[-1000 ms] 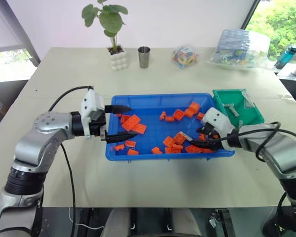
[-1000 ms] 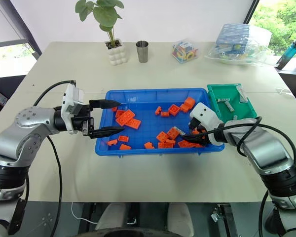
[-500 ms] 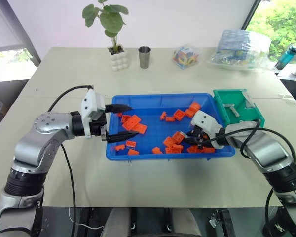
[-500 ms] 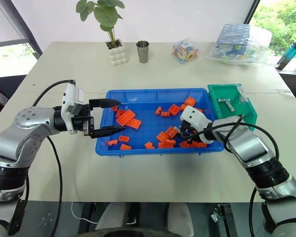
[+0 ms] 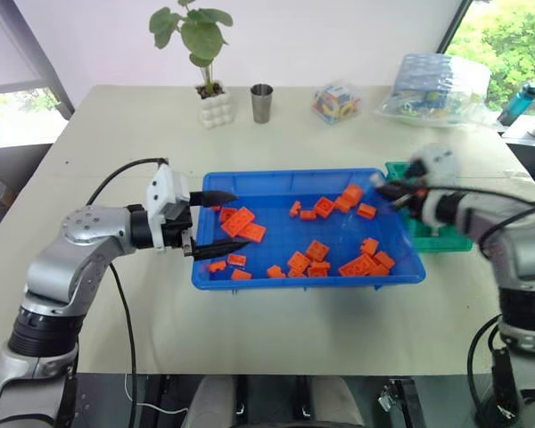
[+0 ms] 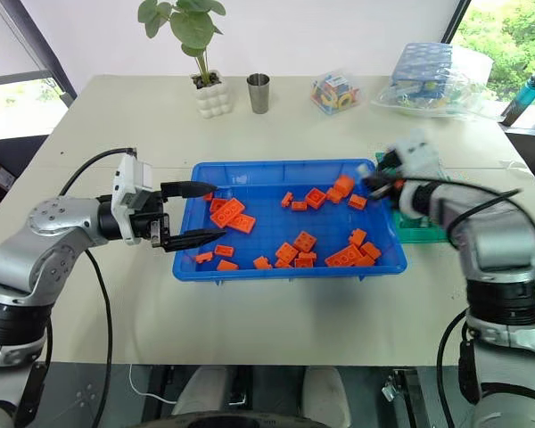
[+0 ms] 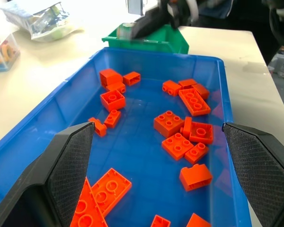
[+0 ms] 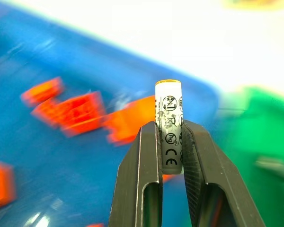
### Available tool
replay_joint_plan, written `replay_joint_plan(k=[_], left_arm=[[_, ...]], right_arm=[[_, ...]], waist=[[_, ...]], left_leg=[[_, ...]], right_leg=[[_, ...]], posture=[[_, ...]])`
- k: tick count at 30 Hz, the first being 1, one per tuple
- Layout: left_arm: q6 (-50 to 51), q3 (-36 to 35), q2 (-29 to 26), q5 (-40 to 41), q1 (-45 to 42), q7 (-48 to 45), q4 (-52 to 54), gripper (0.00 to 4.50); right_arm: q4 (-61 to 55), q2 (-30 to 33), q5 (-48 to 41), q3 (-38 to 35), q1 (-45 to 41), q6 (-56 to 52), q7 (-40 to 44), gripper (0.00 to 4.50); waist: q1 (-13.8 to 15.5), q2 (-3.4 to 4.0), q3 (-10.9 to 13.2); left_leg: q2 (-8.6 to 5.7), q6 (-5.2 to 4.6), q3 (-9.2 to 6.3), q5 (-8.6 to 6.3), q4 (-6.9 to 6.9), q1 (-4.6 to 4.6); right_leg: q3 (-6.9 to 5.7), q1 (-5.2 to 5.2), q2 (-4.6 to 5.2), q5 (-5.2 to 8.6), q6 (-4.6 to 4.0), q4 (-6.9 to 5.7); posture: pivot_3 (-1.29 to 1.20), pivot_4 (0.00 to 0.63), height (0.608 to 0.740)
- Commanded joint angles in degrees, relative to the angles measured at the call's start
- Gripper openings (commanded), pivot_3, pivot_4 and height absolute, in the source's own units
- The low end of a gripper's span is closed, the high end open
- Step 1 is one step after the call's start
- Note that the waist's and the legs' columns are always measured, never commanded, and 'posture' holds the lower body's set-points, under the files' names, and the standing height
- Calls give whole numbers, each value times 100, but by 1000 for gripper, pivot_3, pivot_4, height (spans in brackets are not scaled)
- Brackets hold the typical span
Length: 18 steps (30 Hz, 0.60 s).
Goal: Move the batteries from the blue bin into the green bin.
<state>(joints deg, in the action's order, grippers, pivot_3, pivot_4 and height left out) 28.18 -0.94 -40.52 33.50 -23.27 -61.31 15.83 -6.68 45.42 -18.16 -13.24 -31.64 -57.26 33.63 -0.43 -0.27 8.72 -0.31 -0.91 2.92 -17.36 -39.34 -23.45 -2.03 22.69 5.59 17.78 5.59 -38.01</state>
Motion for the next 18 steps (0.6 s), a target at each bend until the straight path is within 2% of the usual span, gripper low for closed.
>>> replay_joint_plan(k=[1, 3, 5, 7, 10, 14, 18], left_arm=[[-157, -29, 18, -34, -95, -58, 1, 4500], [-172, 7, 48, -52, -146, -78, -47, 4500], [-182, 26, 68, -70, -218, -107, -112, 4500], [-194, 35, 75, -92, -290, -144, -186, 4500], [-234, 47, 65, -120, -362, -191, -285, 4500], [-236, 27, 50, -131, -378, -221, -312, 4500], [-182, -130, -96, -102, -246, -284, -330, 4500]], right_arm=[[333, 275, 104, -522, -69, -88, -285, 74], [290, 311, -2, -465, 44, -195, -196, 1144], [195, 247, -87, -404, 118, -304, -166, 1948], [101, 220, -139, -325, 178, -337, -139, 3142], [67, 320, -35, -199, 260, -183, -151, 4462], [97, 599, -59, -355, 375, -29, -3, 4462], [-370, 1101, -238, -699, 1098, 861, 877, 4462]], waist=[[-6, 0, 0], [-23, 0, 0], [-46, 0, 0], [-51, 1, 0], [-29, 2, 0], [14, 2, 0], [51, 2, 0]], left_leg=[[0, 0, 0, 0, 0, 0], [0, 0, 3, 0, 0, 1], [5, 0, 5, 0, 2, 3], [6, 1, 6, 1, 3, 3], [5, 1, 9, 1, 3, 3], [0, 0, 7, 0, 3, 1], [-1, -5, 6, -3, 3, 1]], right_leg=[[0, -1, 0, 0, 0, 1], [1, 0, 0, 0, 0, 1], [1, 0, -5, 0, 0, 1], [2, 2, -6, 0, 0, 1], [4, 3, -4, 0, 0, 0], [3, 2, -1, 0, 0, 0], [3, 1, -1, 0, 0, 2]], posture=[[0, 150, 716], [0, 150, 716], [0, 150, 716], [0, 150, 716], [0, 150, 716], [0, 150, 716], [0, 150, 716]])
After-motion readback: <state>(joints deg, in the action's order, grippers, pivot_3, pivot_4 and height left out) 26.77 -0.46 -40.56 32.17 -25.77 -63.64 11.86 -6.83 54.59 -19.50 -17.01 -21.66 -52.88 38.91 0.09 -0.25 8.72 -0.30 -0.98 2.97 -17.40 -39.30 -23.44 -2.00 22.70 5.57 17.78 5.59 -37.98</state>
